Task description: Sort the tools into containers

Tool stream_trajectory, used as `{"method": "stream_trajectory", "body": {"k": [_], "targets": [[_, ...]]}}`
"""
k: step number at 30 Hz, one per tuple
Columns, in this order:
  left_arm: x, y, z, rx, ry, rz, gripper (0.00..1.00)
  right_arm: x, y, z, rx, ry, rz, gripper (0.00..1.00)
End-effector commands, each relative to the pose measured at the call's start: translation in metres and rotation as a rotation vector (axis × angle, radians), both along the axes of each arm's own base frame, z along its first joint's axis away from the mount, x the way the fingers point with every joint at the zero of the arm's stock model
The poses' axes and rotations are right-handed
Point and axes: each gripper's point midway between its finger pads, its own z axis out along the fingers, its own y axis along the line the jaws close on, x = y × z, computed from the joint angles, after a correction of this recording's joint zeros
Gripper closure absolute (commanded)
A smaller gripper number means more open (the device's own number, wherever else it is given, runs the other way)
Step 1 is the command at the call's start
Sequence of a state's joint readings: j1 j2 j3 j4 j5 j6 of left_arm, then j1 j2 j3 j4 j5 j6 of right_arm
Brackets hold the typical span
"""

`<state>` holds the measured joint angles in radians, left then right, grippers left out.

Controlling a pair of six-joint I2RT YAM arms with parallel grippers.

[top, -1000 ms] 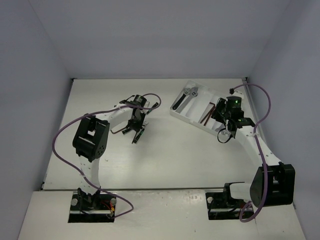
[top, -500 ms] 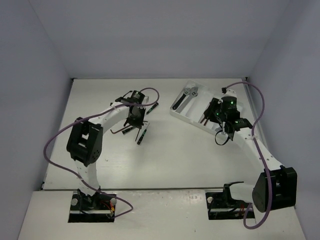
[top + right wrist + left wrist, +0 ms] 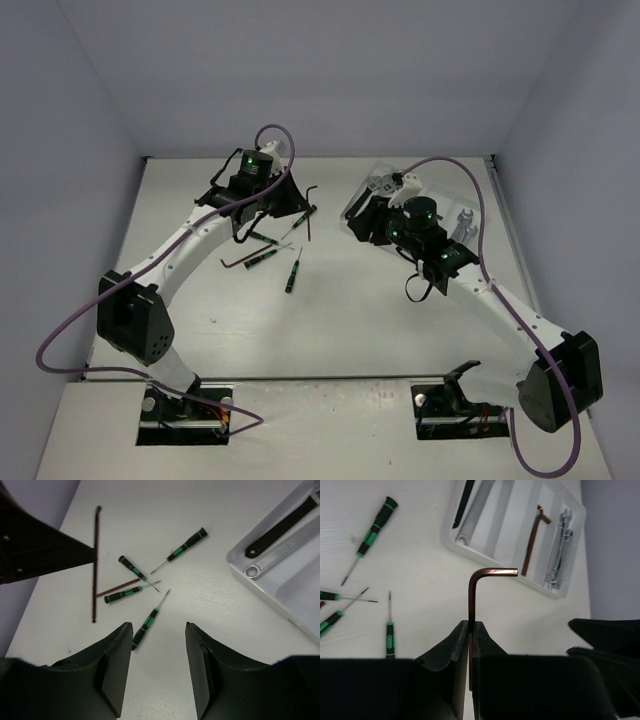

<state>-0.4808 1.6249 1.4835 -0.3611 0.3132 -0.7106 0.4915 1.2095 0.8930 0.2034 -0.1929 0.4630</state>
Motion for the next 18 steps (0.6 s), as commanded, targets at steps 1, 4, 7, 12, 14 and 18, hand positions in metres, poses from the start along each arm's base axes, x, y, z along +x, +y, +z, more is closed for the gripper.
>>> {"method": "stream_trajectory", "body": {"k": [1, 4, 7, 12, 14, 18], "targets": [[-0.003, -0.033, 0.061, -0.212, -0.089, -0.017, 1.00, 0.003, 0.036, 0.071, 0.123, -0.184, 0.078, 0.56], [-0.004, -0.039, 0.066, -0.236, -0.089, -0.020, 1.00, -0.001, 0.049, 0.076, 0.127, -0.196, 0.106, 0.56], [-0.006, -0.045, 0.070, -0.250, -0.095, -0.027, 1.00, -0.001, 0.057, 0.074, 0.122, -0.191, 0.121, 0.56], [-0.015, -0.054, 0.075, -0.260, -0.101, -0.046, 1.00, 0.000, 0.062, 0.064, 0.104, -0.174, 0.118, 0.56], [-0.018, -0.054, 0.078, -0.263, -0.105, -0.049, 1.00, 0.001, 0.063, 0.060, 0.094, -0.171, 0.113, 0.56], [-0.020, -0.054, 0.080, -0.265, -0.110, -0.052, 1.00, 0.003, 0.062, 0.052, 0.080, -0.161, 0.098, 0.57]]}}
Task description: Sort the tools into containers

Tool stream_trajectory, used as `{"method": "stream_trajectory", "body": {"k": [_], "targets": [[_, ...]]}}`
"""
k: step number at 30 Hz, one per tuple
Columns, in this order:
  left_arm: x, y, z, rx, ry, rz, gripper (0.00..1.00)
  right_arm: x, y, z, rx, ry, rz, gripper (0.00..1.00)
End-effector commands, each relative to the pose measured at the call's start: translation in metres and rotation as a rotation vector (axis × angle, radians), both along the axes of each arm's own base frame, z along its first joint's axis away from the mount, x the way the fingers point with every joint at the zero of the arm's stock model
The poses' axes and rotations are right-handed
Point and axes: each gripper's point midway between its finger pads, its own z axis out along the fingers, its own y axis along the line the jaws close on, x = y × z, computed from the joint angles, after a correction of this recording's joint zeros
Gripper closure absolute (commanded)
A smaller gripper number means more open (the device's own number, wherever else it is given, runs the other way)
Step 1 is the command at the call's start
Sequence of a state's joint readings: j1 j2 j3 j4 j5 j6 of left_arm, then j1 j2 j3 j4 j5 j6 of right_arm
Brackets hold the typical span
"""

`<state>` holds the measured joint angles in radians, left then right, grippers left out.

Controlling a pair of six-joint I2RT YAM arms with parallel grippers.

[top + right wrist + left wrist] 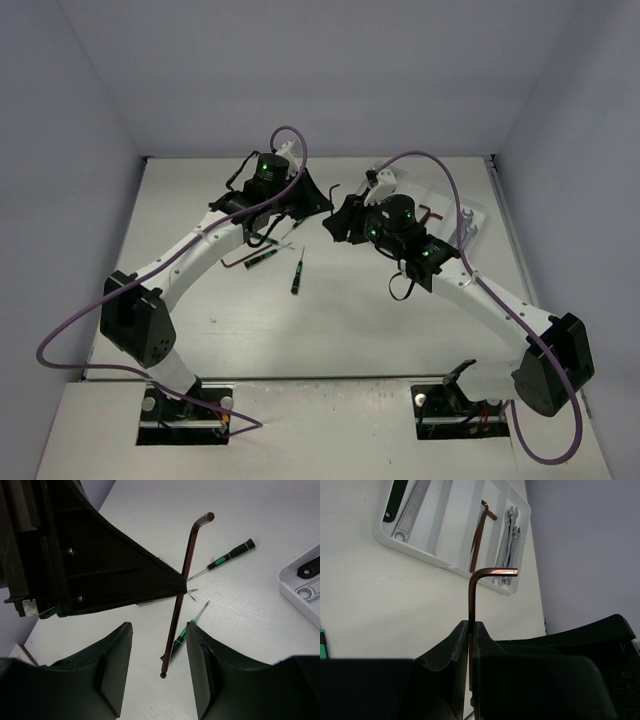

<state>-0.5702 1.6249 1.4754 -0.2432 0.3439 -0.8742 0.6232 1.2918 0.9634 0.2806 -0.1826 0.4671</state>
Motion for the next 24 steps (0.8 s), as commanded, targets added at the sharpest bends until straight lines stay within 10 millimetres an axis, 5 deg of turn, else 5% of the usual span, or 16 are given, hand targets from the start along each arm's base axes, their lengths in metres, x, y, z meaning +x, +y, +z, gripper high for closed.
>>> {"method": "stream_trajectory", "body": {"k": [1, 15, 24], "targets": [[-0.004, -0.004, 0.057, -0.103, -0.125, -0.009, 1.00, 0.011, 0.006, 0.032, 0.049, -0.101, -0.024, 0.58], [-0.017, -0.012, 0.056, -0.091, -0.129, -0.032, 1.00, 0.016, 0.000, 0.020, 0.021, -0.088, -0.068, 0.98], [-0.018, -0.008, 0.058, -0.078, -0.140, -0.027, 0.99, 0.017, -0.012, 0.015, 0.003, -0.090, -0.120, 1.00]]}}
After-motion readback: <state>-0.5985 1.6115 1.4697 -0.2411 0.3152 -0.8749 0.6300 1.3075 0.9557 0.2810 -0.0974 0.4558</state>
